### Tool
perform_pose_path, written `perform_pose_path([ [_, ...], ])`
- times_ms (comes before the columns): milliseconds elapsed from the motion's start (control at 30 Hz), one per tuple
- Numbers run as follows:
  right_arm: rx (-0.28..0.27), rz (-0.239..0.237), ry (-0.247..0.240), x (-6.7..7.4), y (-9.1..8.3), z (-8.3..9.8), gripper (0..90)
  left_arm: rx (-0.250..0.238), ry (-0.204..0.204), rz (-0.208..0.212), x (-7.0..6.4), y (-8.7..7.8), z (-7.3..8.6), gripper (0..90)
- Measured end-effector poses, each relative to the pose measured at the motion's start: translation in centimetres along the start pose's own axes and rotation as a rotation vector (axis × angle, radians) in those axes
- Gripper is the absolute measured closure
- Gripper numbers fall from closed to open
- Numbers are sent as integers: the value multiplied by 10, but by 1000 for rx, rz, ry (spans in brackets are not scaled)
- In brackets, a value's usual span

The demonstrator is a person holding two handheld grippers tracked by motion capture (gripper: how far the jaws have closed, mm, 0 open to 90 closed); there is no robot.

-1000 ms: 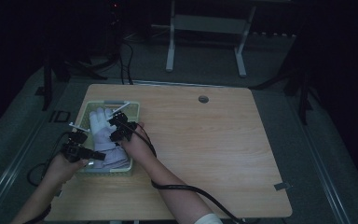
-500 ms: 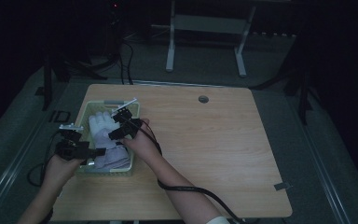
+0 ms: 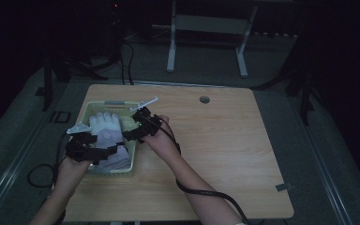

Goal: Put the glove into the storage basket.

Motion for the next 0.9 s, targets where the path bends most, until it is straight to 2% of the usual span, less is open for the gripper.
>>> perform_pose_path([
  [33, -2, 2, 1, -3, -3, 2, 154, -25, -8, 17, -4, 1, -2, 0],
  [100, -3, 5, 4, -9, -8, 6, 150, -40, -22, 40, -10, 2, -5, 0],
  [167, -5, 13, 2, -12, -11, 8, 151, -49, -20, 53, -14, 3, -6, 0],
  [200, -1, 21, -3, -16, -13, 11, 150, -53, -12, 82, -22, 6, -7, 0],
  [233, 2, 23, -3, -22, -18, 16, 150, -64, -3, 89, -26, 7, -7, 0],
  [567, 3, 38, 11, -49, -38, 43, 151, -47, 54, 125, -57, 26, -7, 0],
  [667, 4, 41, 11, -55, -44, 49, 150, -30, 70, 148, -67, 31, -7, 0],
  [900, -8, 47, 16, -65, -60, 62, 151, -41, 138, 160, -91, 41, -10, 0],
])
Point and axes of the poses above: each handheld gripper's, and its own axes: y roughly forward along the jaws, z roughly out of its underside, x roughly to its left, the point moved 8 cm from there along y, roughly forward along the jaws
